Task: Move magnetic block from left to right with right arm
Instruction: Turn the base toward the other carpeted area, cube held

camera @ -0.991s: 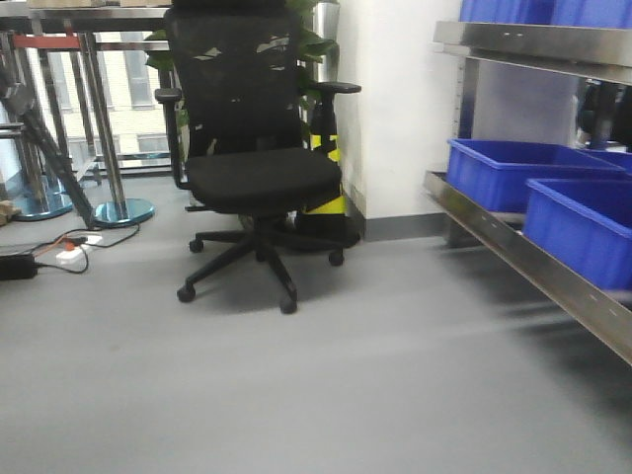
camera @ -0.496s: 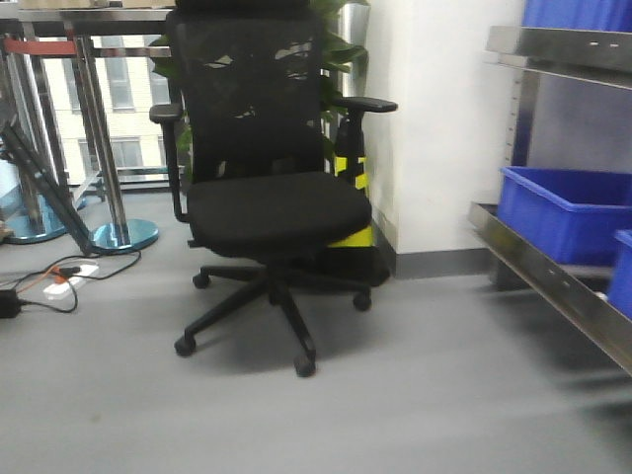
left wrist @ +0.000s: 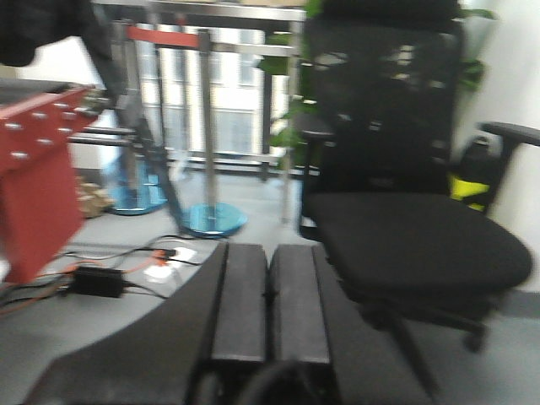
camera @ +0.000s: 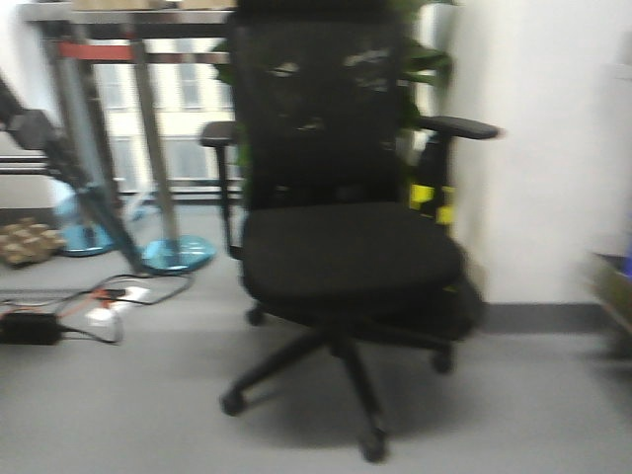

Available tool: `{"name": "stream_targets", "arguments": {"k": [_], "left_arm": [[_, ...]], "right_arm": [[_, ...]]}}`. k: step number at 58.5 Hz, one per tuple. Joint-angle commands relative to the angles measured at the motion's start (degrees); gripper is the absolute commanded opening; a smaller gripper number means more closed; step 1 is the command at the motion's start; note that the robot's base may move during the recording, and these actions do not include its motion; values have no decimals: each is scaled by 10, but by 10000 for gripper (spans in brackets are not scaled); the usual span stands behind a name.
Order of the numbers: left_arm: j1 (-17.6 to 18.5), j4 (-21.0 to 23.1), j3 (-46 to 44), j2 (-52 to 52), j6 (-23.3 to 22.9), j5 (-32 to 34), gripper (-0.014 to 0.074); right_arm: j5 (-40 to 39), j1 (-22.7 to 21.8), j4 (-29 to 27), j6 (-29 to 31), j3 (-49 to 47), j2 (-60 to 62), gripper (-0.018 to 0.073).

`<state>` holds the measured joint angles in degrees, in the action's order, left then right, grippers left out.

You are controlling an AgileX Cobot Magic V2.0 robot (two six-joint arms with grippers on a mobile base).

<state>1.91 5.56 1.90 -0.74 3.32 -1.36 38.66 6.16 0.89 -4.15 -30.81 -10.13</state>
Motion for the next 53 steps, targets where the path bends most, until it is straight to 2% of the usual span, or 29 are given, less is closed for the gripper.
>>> {"name": "stream_targets", "arguments": {"k": [1,53], "left_arm": [[4,3,5,-5,-3,46,-126],[4,3,5,-5,-3,46,-126]], "right_arm": [[-47,-2,4,2,-15,-10,224],[-47,-2,4,2,-15,-10,224]]}}
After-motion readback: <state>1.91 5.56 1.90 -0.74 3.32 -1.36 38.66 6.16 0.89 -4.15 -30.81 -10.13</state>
